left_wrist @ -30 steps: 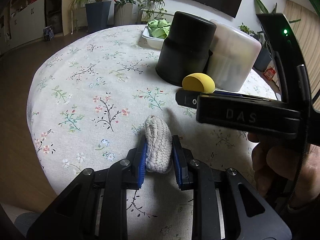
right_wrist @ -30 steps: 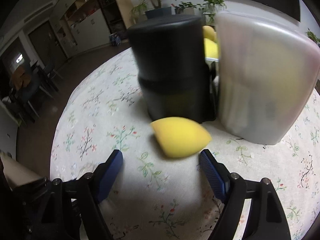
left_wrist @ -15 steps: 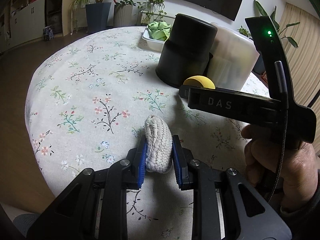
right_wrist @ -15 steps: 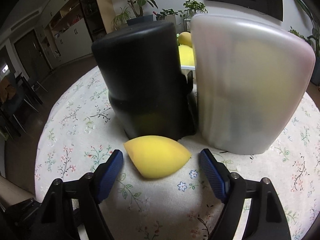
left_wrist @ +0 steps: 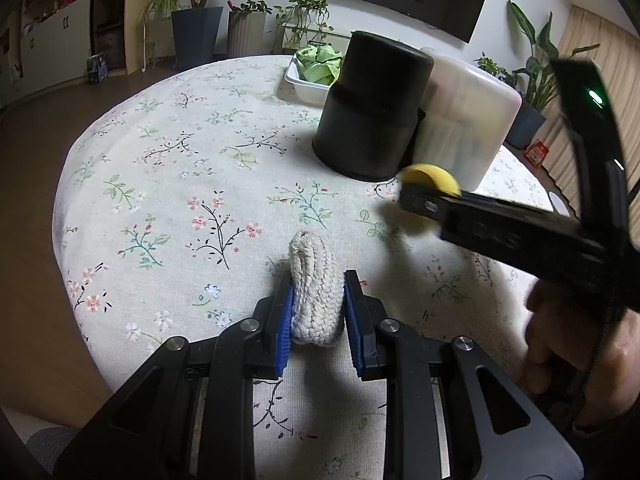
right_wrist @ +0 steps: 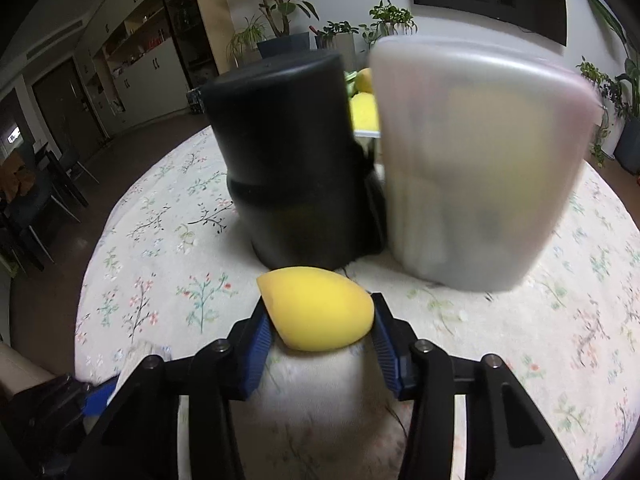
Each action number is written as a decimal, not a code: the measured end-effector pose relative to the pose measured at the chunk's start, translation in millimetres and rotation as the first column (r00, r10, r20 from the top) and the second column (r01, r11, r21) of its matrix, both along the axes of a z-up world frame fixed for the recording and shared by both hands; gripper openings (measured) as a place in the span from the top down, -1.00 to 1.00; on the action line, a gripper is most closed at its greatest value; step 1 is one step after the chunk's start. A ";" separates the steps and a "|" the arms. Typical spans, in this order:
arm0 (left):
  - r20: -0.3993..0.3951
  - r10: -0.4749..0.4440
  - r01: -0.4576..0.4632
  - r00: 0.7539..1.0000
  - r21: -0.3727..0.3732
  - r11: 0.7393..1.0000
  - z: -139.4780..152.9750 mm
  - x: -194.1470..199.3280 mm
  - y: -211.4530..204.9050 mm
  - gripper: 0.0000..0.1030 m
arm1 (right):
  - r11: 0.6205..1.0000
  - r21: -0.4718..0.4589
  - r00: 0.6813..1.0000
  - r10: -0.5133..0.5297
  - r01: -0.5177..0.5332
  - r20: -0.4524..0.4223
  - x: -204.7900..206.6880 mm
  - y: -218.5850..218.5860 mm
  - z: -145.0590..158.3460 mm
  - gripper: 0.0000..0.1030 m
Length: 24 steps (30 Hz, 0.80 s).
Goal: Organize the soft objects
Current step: 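Grasp the knitted white scrubber with the left gripper while the right grasps the yellow egg sponge, then carry the knitted scrubber and egg sponge to the white tray and release both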
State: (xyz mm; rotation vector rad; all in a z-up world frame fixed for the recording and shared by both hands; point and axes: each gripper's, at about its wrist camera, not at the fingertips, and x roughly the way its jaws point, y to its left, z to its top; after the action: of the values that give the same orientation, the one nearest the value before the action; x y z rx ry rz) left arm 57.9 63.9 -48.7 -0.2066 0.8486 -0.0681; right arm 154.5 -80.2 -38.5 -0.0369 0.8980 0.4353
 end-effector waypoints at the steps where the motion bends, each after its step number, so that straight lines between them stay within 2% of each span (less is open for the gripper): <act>1: 0.002 0.001 -0.001 1.000 0.001 1.000 1.8 -0.1 0.4 0.59 | 1.000 0.003 1.000 -0.002 0.002 0.001 -4.2 -4.8 1.2 0.03; 9: 0.013 -0.004 0.004 1.000 0.005 1.000 18.4 6.8 0.1 0.59 | 0.999 0.010 1.000 -0.031 0.031 -0.001 -32.7 -63.6 19.8 0.03; 14: 0.042 0.001 -0.002 0.999 0.018 1.000 42.1 25.2 12.5 0.59 | 0.998 0.007 0.998 -0.056 0.056 0.011 -38.8 -101.9 37.2 0.03; 19: 0.082 -0.014 0.009 0.997 0.063 0.998 77.4 64.2 30.8 0.59 | 0.995 0.003 0.994 -0.097 0.097 0.057 -26.9 -137.3 65.3 0.03; 24: 0.095 -0.047 0.037 0.994 0.098 0.994 105.6 122.7 46.4 0.59 | 0.990 -0.036 0.986 -0.129 0.133 0.108 13.7 -171.9 93.4 0.03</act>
State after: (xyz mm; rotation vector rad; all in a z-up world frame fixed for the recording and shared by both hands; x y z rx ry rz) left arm 180.6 110.3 56.9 -0.0939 0.7569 -0.0758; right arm 168.2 -252.2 54.9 -0.0399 0.8002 0.2887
